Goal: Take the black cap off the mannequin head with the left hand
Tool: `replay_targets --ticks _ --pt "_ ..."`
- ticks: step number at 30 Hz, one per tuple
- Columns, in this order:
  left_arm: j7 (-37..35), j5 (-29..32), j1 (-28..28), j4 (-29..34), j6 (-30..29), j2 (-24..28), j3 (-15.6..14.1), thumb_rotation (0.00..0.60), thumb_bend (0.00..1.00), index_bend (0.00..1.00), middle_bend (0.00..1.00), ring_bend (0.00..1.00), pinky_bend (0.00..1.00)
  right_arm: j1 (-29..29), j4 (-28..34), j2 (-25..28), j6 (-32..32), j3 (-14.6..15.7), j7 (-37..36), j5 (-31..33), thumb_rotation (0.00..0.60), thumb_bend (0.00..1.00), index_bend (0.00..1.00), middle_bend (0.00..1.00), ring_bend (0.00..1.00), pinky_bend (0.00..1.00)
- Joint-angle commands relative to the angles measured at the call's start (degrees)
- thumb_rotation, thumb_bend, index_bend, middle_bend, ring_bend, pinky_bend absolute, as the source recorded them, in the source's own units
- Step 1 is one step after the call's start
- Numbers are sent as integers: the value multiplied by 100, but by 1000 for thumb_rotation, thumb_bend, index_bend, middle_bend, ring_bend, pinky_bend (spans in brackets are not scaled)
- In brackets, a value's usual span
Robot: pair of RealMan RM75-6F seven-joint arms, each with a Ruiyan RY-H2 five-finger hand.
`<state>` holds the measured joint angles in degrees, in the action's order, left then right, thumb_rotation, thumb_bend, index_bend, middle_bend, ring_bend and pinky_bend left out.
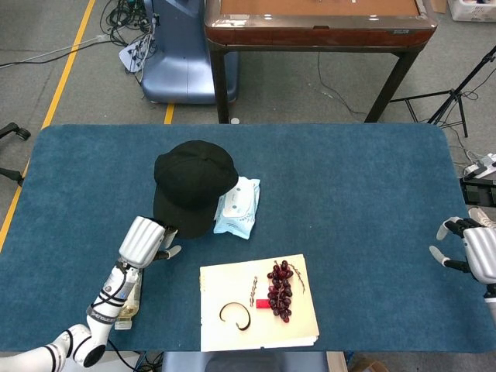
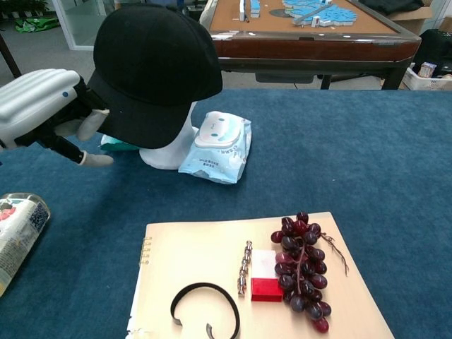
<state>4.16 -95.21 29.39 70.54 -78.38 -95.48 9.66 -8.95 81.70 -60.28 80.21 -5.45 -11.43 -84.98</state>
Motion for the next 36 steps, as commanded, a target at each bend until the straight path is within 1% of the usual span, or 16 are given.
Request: replay_targets --ticks 1,4,9,22,26,30,31,33,36 --pt "-91 -54 55 -212 -218 -182 19 600 61 864 1000 866 887 14 -26 5 8 5 -42 7 600 244 567 496 458 658" --pt "-123 -103 78 -366 -409 -293 18 600 60 868 1000 869 889 27 -70 -3 -2 23 -114 12 600 244 567 497 458 658" --pt "-68 -198 153 -594 -568 -410 -24 600 59 868 1000 871 890 37 -118 -32 9 49 -199 -24 600 244 567 496 458 658" --pt "-178 -257 352 -1459 -819 -735 -74 600 59 869 1000 872 891 70 -117 -42 53 69 -237 -37 600 244 568 496 458 658" --pt "-288 -231 380 -1602 -904 -792 -77 600 58 869 1000 872 891 66 -127 -56 36 74 -247 -33 600 244 568 496 458 658" --pt "-432 -319 402 -1789 -1213 -879 -76 600 57 864 1000 866 890 62 -141 -77 23 78 -254 -33 600 244 567 496 458 658" --pt "-530 -332 415 -1922 -1402 -969 -19 600 55 857 1000 861 888 60 -144 -82 19 82 -254 -37 600 244 567 496 458 658" --pt "-715 -303 423 -2106 -1573 -1097 36 600 49 834 1000 850 884 60 -145 -87 19 85 -255 -42 600 244 568 496 458 658" --pt "-851 -258 449 -2405 -1729 -1245 78 600 40 754 987 812 854 66 -134 -87 33 89 -251 -50 600 244 567 496 458 658"
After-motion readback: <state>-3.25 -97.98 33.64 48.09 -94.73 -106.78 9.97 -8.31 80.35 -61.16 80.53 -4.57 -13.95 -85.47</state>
